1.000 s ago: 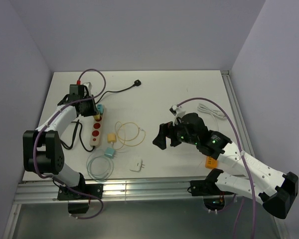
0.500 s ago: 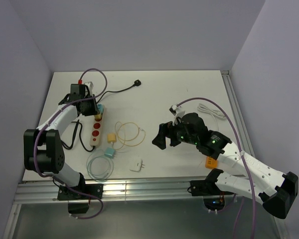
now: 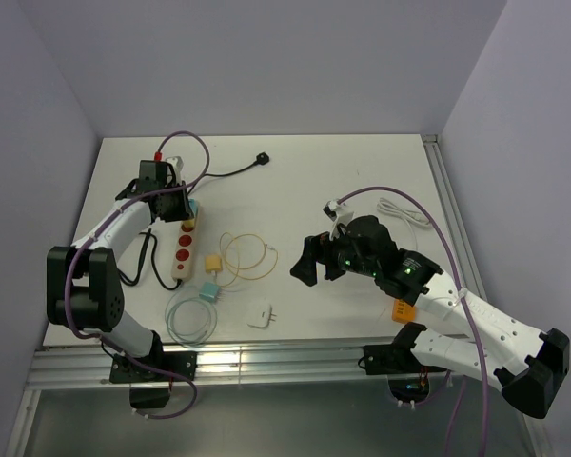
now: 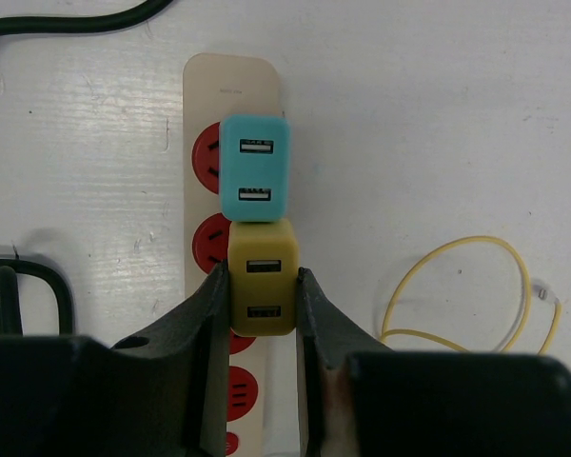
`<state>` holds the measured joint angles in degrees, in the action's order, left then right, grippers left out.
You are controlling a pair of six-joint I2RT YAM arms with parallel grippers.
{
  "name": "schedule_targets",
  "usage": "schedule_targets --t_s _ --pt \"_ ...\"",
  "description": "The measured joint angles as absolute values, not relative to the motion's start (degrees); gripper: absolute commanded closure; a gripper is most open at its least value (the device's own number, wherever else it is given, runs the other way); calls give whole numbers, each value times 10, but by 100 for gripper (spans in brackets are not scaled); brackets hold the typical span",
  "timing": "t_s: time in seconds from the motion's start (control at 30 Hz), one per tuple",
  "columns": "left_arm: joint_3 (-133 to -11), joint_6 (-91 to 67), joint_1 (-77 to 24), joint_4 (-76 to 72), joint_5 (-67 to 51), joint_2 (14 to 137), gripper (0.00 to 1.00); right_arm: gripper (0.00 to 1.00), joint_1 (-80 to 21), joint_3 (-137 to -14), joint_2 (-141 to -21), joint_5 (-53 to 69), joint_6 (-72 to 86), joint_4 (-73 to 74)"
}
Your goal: Insert the plug
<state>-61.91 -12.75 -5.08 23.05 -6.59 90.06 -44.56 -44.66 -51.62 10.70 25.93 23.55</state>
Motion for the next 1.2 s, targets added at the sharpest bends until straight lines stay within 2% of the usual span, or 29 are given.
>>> schedule_targets --t_s 1.2 --pt "-616 -127 -55 242 -31 896 100 0 -444 -443 -517 118 259 231"
